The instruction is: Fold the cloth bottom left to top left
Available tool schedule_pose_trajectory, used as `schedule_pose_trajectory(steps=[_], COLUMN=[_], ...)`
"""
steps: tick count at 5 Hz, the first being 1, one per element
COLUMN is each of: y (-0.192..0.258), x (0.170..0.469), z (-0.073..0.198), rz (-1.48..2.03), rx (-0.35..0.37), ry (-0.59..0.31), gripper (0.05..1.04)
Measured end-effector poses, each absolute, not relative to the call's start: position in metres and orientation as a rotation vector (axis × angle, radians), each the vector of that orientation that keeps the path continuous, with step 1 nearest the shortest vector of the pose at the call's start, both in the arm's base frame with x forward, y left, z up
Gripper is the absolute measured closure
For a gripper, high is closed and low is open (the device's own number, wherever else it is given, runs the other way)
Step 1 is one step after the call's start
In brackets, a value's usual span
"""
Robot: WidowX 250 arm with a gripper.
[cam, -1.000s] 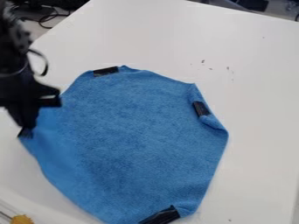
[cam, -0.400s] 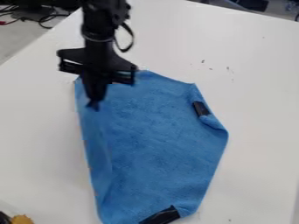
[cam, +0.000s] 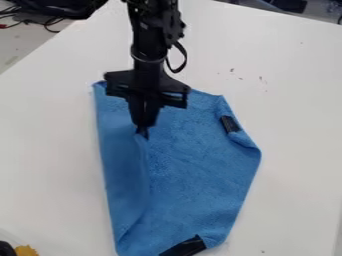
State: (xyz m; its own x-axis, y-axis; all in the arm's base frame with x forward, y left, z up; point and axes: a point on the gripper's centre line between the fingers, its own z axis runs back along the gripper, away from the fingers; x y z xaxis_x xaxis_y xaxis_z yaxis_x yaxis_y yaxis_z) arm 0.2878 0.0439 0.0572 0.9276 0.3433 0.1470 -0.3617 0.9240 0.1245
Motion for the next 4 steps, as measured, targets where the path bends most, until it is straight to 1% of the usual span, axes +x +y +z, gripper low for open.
schedule_pose_trajectory(steps=[1,2,3,4], y=[0.043,0.042,0.04,0.039], x=[0.296,0.299,0.303,0.308], z=[0.058,0.06,0.063,0.067], rz=[0.356,0.366,0.372,0.341], rx=[0.15,0.143,0.132,0.121], ry=[-0.13,-0.139,-0.143,-0.158], gripper=[0.562,0.255,0.067,0.073])
